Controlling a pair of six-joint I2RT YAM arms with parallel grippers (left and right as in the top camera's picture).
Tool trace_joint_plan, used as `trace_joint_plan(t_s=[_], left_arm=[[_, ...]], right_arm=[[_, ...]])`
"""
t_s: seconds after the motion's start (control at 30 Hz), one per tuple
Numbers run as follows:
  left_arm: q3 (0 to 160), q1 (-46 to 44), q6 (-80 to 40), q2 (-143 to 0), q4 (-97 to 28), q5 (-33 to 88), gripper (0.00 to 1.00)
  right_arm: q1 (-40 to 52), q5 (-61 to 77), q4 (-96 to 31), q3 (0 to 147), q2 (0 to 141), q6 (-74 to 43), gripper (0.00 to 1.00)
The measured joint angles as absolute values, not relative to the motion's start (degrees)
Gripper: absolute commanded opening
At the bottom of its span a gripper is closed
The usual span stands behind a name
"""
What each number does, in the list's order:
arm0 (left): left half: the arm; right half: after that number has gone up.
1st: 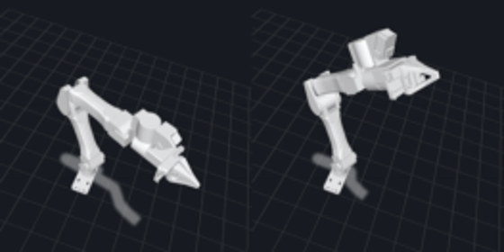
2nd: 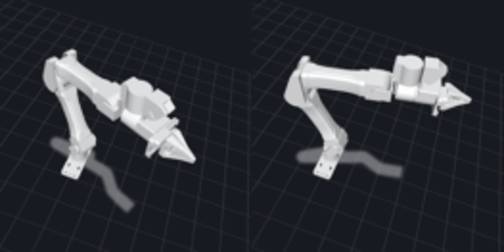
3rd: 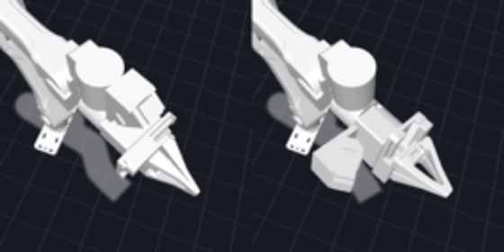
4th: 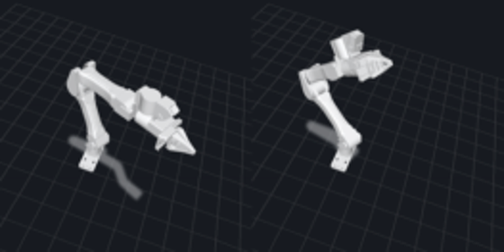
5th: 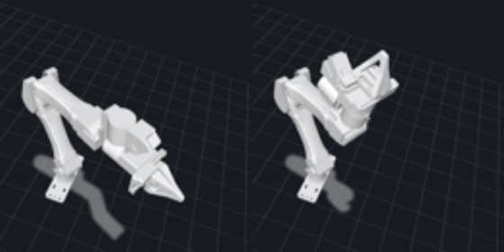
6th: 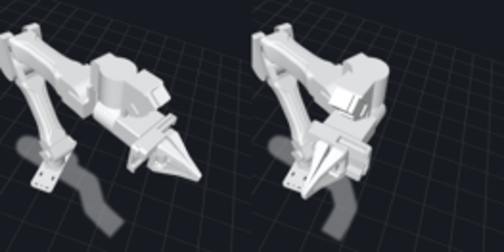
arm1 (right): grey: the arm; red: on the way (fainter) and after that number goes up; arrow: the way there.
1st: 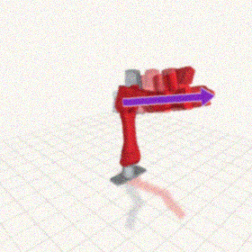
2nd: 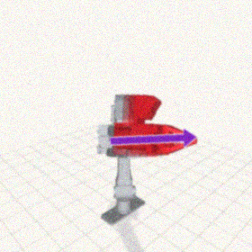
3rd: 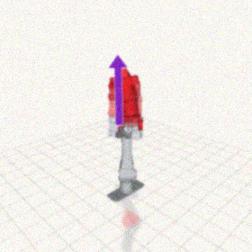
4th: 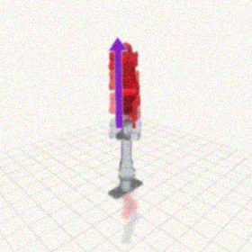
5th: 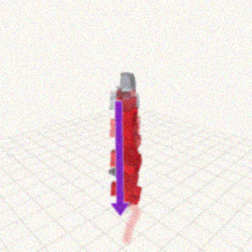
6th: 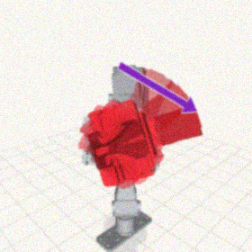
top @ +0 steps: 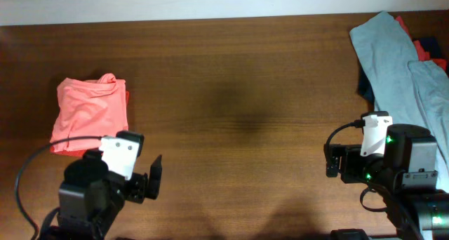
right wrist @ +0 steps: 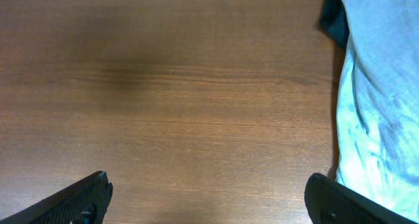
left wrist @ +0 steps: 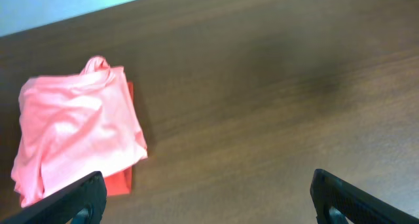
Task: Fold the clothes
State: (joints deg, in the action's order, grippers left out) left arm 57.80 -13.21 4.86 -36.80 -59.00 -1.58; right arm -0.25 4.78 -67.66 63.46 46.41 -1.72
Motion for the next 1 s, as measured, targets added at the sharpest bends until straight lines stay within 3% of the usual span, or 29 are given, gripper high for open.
trace_joint_plan(t_s=[0.67,1.0], left_arm=[[57.3,-13.2,4.8,-36.2,-62.8,-2.0,0.99],[57.2,-13.2,4.9,-36.2,-62.8,-2.0,0.99]], right_arm=[[-0.2,4.8,-67.6,63.4,53.2,-1.7,0.99],[-0.2,4.5,-67.7,62.8,35.6,-1.6,0.99]])
